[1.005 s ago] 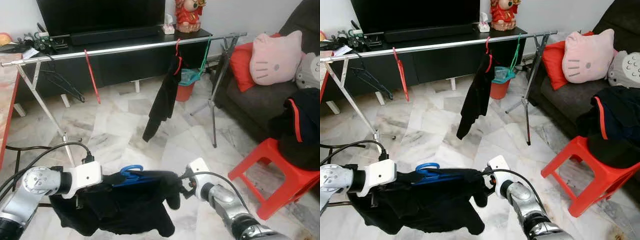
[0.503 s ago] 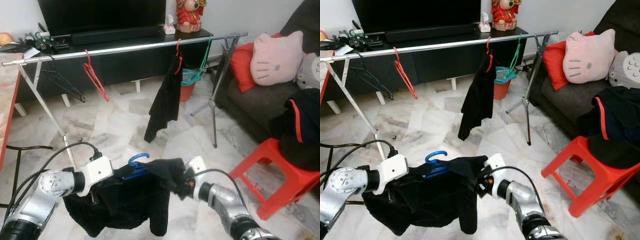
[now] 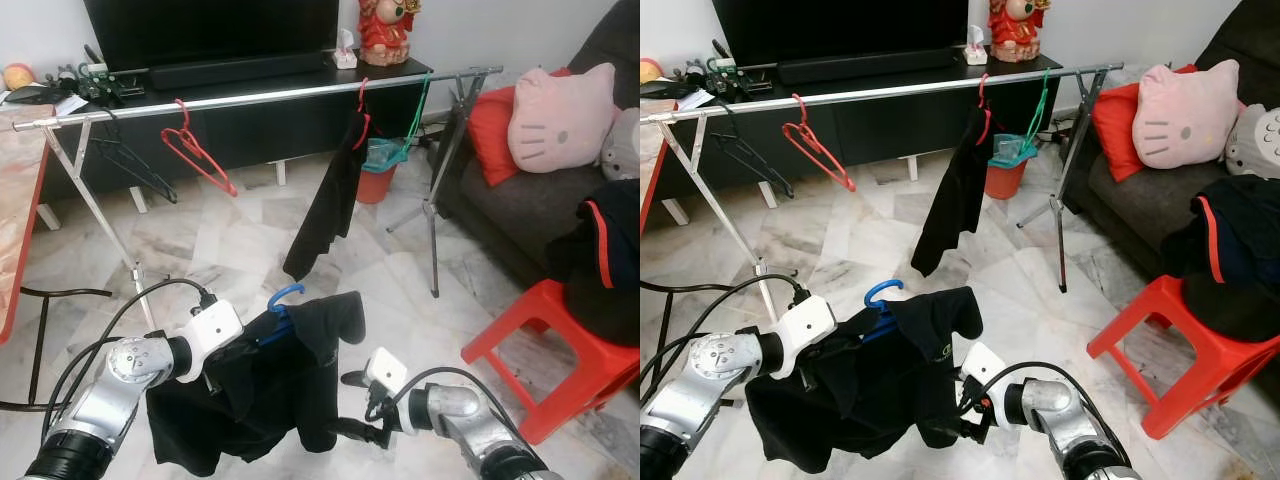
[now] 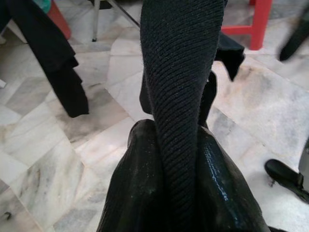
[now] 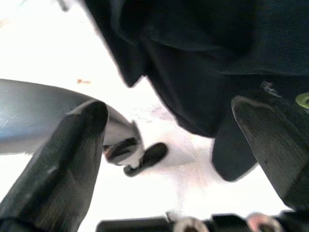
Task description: Hang hanger
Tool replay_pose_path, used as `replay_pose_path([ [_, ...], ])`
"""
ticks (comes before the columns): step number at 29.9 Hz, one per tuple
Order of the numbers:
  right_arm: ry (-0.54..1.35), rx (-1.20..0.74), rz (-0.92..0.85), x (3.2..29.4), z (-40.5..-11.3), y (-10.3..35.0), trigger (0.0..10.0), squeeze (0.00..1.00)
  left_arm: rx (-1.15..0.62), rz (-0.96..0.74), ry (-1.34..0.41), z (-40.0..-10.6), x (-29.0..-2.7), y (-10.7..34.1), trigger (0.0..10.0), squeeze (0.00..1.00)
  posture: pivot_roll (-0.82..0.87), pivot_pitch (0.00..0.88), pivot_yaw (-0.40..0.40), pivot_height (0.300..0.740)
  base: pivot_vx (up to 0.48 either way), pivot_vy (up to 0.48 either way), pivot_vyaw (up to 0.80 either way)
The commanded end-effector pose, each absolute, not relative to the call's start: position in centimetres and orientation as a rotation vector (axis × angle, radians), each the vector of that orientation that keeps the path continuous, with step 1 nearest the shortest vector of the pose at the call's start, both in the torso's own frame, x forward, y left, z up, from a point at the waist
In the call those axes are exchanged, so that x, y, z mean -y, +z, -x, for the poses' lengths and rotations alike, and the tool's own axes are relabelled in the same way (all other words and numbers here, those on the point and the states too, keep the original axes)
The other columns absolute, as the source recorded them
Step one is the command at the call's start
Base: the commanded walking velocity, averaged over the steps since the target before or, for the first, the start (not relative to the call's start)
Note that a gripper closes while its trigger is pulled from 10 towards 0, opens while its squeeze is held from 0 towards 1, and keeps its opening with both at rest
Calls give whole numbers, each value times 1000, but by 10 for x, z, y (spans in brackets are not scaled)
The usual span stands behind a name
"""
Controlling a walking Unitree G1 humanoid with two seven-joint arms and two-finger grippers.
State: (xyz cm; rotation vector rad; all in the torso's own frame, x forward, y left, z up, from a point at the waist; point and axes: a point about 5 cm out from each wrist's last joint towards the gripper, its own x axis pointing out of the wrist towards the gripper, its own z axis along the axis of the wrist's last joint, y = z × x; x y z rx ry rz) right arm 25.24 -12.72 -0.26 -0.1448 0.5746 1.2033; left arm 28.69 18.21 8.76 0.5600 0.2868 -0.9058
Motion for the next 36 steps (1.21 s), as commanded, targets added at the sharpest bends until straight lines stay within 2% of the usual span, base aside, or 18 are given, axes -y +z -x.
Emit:
replay_pose_path([
  [1, 1251, -578, 156, 125, -250, -1, 10000, 0, -247, -559, -865, -296, -183, 99, 10000, 0, 86, 0, -26, 740, 0, 0, 0],
  [4, 1284, -594, 165, 123, -246, -3, 10000, 0, -244, -509, -862, -298, -177, 100, 10000, 0, 80, 0, -25, 740, 0, 0, 0],
  [6, 1267, -596, 137, 122, -245, -6, 10000, 0, -236, -444, -936, -293, -166, 105, 10000, 0, 87, 0, -30, 740, 0, 0, 0],
  [9, 1266, -590, 120, 120, -245, -5, 10000, 0, -243, -441, -970, -291, -163, 107, 10000, 0, 89, 0, -31, 740, 0, 0, 0],
  [12, 1141, -549, 207, 117, -255, -5, 10000, 0, -241, -415, -1004, -288, -159, 110, 10000, 0, 93, 0, -33, 740, 0, 0, 0],
  [14, 990, -534, 266, 117, -266, -6, 10000, 0, -241, -391, -1043, -284, -153, 113, 10000, 0, 93, 0, -33, 740, 0, 0, 0],
  [19, 917, -495, 242, 112, -269, -5, 10000, 0, -248, -388, -1075, -280, -148, 114, 10000, 0, 105, 0, -35, 740, 0, 0, 0],
  [25, 833, -429, 248, 110, -274, -2, 10000, 0, -262, -365, -1104, -275, -144, 117, 10000, 0, 105, 0, -32, 740, 0, 0, 0],
  [30, 723, -363, 304, 122, -285, 6, 10000, 0, -335, -397, -1116, -268, -148, 101, 10000, 0, 91, 0, -27, 740, 0, 0, 0],
  [36, 704, -309, 339, 131, -295, 17, 10000, 0, -431, -447, -1114, -260, -156, 84, 10000, 0, 88, 0, -28, 740, 0, 0, 0],
])
